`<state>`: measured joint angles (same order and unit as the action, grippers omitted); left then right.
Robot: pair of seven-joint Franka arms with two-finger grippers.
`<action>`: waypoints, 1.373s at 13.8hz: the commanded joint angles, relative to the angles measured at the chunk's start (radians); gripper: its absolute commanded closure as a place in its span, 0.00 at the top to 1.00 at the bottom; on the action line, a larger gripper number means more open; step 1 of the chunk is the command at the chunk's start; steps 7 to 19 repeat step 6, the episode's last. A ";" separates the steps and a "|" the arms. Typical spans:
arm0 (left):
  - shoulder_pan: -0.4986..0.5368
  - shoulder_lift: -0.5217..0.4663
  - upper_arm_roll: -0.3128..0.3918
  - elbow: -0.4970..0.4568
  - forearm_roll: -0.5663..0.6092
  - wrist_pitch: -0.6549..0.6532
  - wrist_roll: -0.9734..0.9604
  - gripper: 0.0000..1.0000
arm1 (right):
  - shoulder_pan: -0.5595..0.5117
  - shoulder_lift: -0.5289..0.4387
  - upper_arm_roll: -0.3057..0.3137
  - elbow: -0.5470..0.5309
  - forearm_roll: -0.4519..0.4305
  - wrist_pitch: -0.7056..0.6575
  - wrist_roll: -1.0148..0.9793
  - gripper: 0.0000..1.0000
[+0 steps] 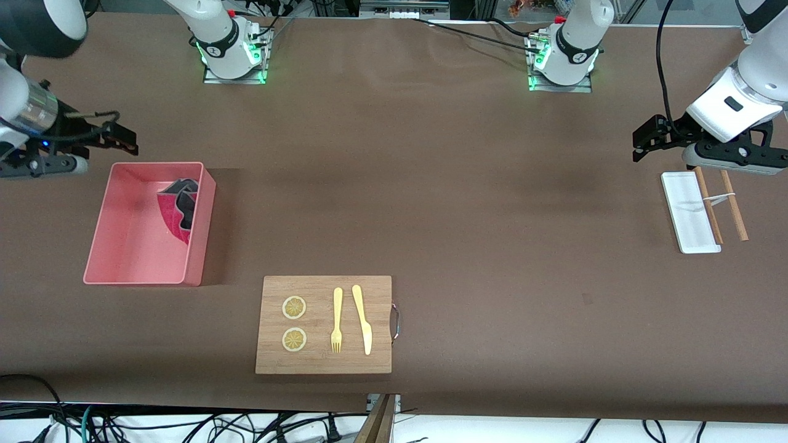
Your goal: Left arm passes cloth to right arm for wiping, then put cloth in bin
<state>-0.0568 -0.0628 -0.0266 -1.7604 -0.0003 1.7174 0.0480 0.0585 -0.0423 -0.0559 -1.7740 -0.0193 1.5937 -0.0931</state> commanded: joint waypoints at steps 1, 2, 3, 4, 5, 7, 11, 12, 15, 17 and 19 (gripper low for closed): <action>0.011 0.000 -0.009 0.009 -0.007 -0.010 -0.007 1.00 | 0.018 0.010 -0.004 0.103 0.029 -0.107 0.013 1.00; 0.011 0.000 -0.010 0.009 -0.007 -0.010 -0.005 1.00 | 0.023 0.012 -0.004 0.116 0.030 -0.110 0.009 1.00; 0.011 0.000 -0.009 0.009 -0.007 -0.010 -0.007 1.00 | 0.023 0.013 -0.004 0.117 0.027 -0.101 0.004 1.00; 0.011 0.000 -0.009 0.009 -0.007 -0.010 -0.005 1.00 | 0.023 0.015 -0.004 0.119 0.029 -0.100 0.000 1.00; 0.011 -0.002 -0.009 0.009 -0.007 -0.010 -0.005 1.00 | 0.023 0.015 -0.004 0.119 0.027 -0.100 -0.002 1.00; 0.011 0.000 -0.009 0.009 -0.007 -0.010 -0.005 1.00 | 0.023 0.013 -0.004 0.119 0.027 -0.101 -0.002 1.00; 0.011 0.000 -0.009 0.009 -0.007 -0.010 -0.005 1.00 | 0.023 0.013 -0.004 0.119 0.027 -0.101 -0.002 1.00; 0.011 0.000 -0.009 0.009 -0.007 -0.010 -0.005 1.00 | 0.023 0.013 -0.004 0.119 0.027 -0.101 -0.002 1.00; 0.011 0.000 -0.009 0.009 -0.007 -0.010 -0.005 1.00 | 0.023 0.013 -0.004 0.119 0.027 -0.101 -0.002 1.00; 0.011 0.000 -0.009 0.009 -0.007 -0.010 -0.005 1.00 | 0.023 0.013 -0.004 0.119 0.027 -0.101 -0.002 1.00; 0.011 0.000 -0.009 0.009 -0.007 -0.010 -0.005 1.00 | 0.023 0.013 -0.004 0.119 0.027 -0.101 -0.002 1.00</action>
